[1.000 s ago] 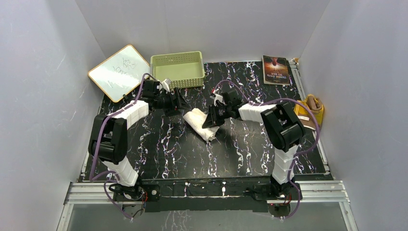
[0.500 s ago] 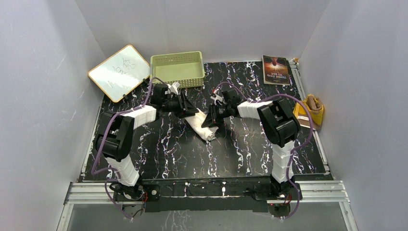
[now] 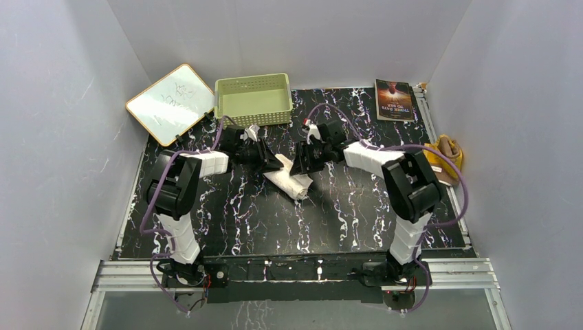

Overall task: Roll the towels
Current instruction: Roll the towel at the center of the board.

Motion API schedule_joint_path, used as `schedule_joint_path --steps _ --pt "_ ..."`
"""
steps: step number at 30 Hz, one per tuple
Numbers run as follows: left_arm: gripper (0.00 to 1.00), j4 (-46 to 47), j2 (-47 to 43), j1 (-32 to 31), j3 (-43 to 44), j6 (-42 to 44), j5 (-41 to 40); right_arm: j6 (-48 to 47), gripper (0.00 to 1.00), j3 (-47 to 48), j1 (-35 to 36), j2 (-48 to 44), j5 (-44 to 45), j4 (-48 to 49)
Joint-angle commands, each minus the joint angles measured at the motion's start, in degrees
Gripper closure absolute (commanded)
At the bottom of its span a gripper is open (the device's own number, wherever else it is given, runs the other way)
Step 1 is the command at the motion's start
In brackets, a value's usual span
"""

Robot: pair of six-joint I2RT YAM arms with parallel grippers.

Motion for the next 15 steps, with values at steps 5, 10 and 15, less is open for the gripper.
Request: schedule_joint_path --steps 5,10,15 --pt "0.70 -2.01 1.99 0.13 1.59 2.45 -3.01 -17.04 0.49 -1.82 10.44 -16.46 27.61 -1.33" --pt "0.70 -3.60 3.08 0.13 2.94 3.12 -3.32 -20.64 0.47 -0.56 16.56 -14.50 32.69 -3.99" --pt "0.70 -4.92 3.55 0.13 4.05 3.59 -3.68 -21.77 0.48 1.46 20.37 -10.95 36.94 -4.80"
